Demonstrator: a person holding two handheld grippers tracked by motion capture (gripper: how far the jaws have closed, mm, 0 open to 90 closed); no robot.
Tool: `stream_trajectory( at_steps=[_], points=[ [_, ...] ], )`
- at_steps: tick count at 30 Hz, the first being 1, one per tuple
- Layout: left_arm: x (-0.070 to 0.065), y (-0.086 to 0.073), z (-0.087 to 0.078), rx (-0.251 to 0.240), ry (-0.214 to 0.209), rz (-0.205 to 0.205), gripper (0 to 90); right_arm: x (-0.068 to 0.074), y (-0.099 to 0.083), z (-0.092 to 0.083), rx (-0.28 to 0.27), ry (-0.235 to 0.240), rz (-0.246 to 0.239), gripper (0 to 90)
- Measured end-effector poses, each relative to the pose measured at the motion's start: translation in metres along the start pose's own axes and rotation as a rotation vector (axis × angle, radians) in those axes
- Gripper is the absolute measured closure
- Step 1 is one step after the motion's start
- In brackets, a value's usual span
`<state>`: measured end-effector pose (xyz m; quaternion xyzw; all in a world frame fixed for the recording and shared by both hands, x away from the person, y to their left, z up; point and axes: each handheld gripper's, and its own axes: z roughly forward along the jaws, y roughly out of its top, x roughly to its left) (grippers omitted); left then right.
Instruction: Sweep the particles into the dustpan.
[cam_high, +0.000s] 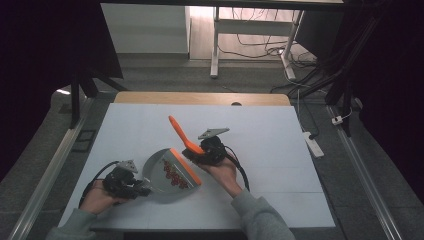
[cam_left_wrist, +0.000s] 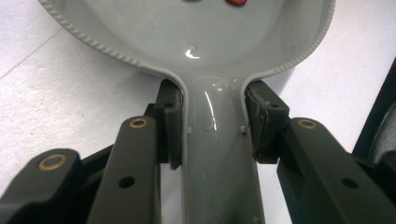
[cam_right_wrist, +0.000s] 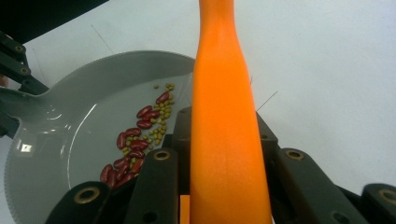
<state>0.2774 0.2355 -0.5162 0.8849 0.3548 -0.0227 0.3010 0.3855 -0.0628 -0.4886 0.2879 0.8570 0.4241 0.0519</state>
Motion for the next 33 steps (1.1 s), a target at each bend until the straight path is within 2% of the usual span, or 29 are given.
stream_trajectory(
  at_steps=[12,21,33],
  points=[
    [-0.002,-0.004,0.002,-0.025,0.018,0.001,60.9,-0.008,-0.004,-0.009,-0.009,-0.013,0.004,70.8],
    [-0.004,-0.006,0.002,-0.050,0.041,0.001,60.9,-0.025,-0.013,-0.022,-0.009,-0.059,0.035,70.8],
    [-0.003,-0.009,-0.004,-0.117,0.072,-0.036,61.0,-0.033,-0.018,-0.041,-0.036,-0.067,0.032,70.8]
  ],
)
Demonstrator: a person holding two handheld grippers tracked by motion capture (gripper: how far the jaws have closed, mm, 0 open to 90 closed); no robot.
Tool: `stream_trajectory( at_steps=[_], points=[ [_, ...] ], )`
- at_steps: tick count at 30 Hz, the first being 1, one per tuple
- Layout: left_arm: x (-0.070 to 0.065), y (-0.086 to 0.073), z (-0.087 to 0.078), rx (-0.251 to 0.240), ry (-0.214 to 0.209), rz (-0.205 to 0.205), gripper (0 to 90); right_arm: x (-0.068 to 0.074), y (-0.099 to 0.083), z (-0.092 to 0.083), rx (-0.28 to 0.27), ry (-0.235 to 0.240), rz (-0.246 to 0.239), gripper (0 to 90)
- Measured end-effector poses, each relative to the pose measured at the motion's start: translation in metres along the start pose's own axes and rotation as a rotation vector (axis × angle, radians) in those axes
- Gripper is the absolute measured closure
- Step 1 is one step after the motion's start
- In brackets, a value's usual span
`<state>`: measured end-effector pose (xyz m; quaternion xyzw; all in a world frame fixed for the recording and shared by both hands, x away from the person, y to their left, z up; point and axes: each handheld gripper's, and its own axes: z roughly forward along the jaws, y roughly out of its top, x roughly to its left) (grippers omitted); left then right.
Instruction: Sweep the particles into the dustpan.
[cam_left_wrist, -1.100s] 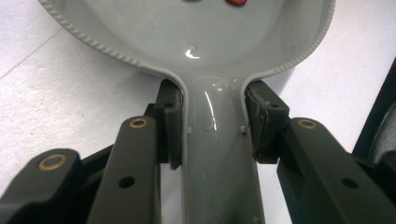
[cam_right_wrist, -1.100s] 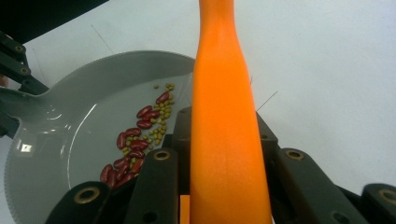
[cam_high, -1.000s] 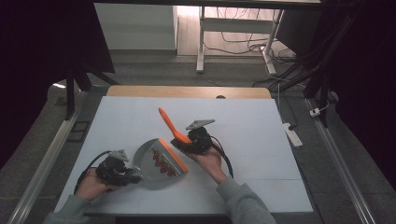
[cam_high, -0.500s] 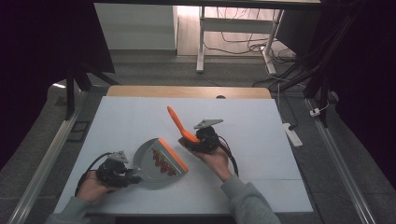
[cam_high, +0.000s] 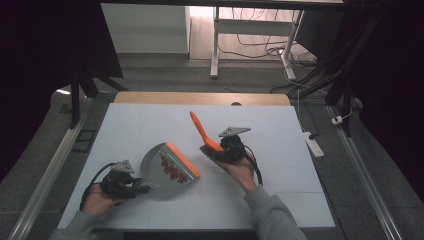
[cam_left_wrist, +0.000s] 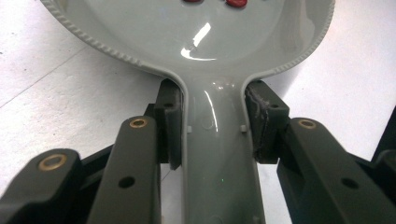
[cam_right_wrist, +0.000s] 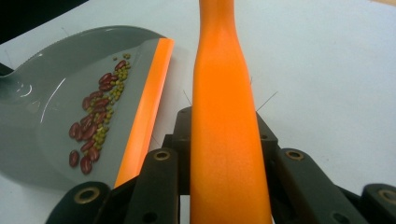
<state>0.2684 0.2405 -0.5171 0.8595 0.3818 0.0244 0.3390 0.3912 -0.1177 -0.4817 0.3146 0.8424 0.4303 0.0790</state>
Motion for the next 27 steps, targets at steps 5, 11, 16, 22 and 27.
stream_trajectory(
  at_steps=[5,11,16,22,27],
  points=[
    [0.000,-0.001,-0.002,-0.024,0.015,-0.016,60.9,-0.003,-0.001,-0.007,-0.017,0.011,-0.003,70.8],
    [-0.001,-0.003,-0.005,-0.060,0.031,-0.054,60.9,-0.006,-0.004,-0.017,-0.025,0.015,-0.002,70.8],
    [-0.002,-0.006,-0.008,-0.089,0.041,-0.082,60.9,-0.010,-0.008,-0.027,-0.033,0.016,-0.005,70.8],
    [-0.005,-0.008,-0.009,-0.109,0.048,-0.091,60.9,-0.016,-0.014,-0.038,-0.039,0.012,0.000,70.8],
    [-0.005,-0.008,-0.011,-0.124,0.056,-0.111,60.8,-0.019,-0.020,-0.048,-0.042,0.018,0.007,70.8]
  ],
)
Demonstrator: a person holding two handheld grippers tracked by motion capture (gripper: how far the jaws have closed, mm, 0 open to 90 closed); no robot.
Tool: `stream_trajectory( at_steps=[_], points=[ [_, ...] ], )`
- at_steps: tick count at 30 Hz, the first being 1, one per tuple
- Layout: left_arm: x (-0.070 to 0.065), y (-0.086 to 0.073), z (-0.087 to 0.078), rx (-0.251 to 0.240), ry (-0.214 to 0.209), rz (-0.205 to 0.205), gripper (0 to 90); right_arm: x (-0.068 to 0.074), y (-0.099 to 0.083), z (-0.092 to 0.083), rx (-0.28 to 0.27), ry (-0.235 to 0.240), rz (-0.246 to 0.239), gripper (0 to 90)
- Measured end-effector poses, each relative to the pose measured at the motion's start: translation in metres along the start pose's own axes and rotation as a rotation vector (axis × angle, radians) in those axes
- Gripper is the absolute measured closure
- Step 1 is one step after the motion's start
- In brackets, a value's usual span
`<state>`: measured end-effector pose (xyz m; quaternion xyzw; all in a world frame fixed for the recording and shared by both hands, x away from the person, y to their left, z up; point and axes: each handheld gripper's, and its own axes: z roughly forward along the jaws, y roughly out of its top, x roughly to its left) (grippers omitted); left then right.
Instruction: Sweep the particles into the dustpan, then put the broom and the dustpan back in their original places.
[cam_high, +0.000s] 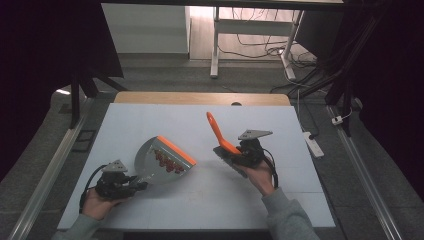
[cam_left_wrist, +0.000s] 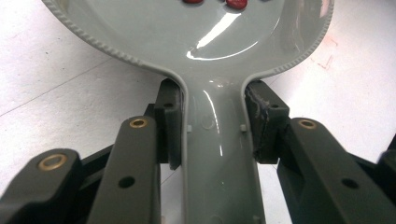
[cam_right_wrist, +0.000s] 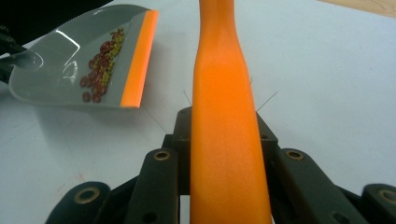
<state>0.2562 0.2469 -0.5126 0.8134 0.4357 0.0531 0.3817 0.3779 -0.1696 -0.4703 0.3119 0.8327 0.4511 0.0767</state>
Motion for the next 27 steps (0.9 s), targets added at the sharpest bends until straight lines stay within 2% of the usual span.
stream_trajectory(
  at_steps=[7,19,27],
  points=[
    [0.001,-0.001,-0.002,-0.013,0.014,-0.035,60.8,-0.004,-0.006,-0.010,-0.002,-0.003,-0.011,70.8],
    [0.001,-0.006,-0.008,-0.055,0.069,-0.137,60.8,-0.008,-0.018,-0.029,0.006,0.010,-0.016,70.8],
    [-0.001,-0.008,-0.007,-0.057,0.097,-0.164,60.8,-0.009,-0.029,-0.035,0.026,0.027,-0.005,70.8]
  ],
)
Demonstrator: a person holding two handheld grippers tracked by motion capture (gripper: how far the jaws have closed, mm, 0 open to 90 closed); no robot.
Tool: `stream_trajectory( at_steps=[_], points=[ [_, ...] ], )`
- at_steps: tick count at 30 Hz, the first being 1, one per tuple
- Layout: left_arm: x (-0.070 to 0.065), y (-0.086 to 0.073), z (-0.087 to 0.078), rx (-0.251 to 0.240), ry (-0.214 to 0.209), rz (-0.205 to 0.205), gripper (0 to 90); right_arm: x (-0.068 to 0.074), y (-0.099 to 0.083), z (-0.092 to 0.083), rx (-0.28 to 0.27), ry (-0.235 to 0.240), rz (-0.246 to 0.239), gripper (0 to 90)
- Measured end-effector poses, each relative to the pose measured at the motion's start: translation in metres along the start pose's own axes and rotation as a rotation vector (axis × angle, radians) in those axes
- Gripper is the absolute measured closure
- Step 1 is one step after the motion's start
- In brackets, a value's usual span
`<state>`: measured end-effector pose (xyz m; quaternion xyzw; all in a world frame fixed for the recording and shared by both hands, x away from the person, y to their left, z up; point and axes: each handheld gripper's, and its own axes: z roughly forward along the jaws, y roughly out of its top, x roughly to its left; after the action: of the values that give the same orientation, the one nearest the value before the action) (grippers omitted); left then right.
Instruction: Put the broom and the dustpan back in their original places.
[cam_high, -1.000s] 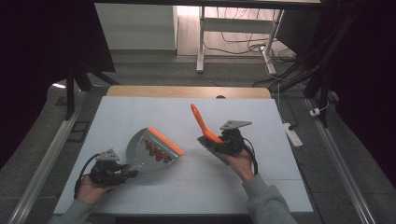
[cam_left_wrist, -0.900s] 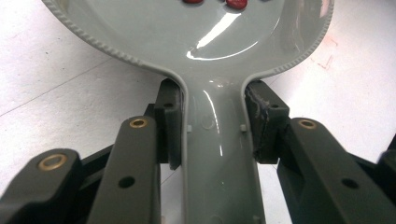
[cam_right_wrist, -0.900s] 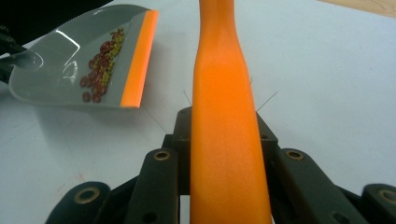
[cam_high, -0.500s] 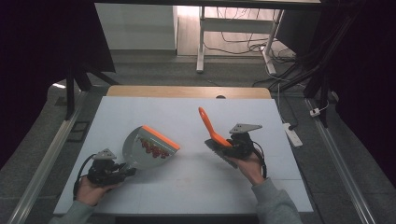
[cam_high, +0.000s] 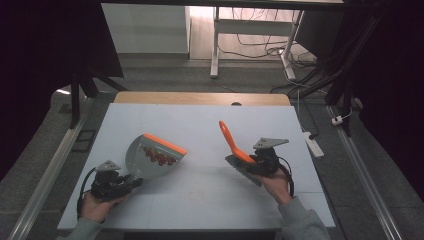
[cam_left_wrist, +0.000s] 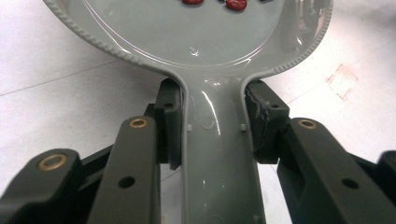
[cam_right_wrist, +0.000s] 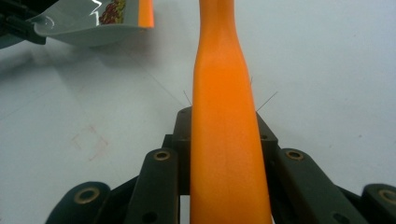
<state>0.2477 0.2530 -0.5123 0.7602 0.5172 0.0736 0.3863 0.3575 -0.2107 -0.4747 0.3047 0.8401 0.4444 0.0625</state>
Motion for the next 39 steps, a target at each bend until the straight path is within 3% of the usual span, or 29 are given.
stream_trajectory(
  at_steps=[13,21,27,39],
  points=[
    [0.006,-0.008,-0.006,-0.021,0.062,-0.065,60.8,-0.004,-0.013,-0.006,0.017,0.010,0.032,70.8],
    [0.011,-0.014,-0.009,-0.032,0.105,-0.134,60.8,-0.007,-0.018,-0.011,0.023,-0.001,0.086,70.8],
    [0.015,-0.019,-0.009,-0.038,0.145,-0.185,60.7,-0.005,-0.020,-0.015,0.020,0.004,0.101,70.8],
    [0.021,-0.019,-0.003,-0.037,0.172,-0.211,60.7,-0.008,-0.029,-0.012,0.058,0.009,0.144,70.8]
  ],
)
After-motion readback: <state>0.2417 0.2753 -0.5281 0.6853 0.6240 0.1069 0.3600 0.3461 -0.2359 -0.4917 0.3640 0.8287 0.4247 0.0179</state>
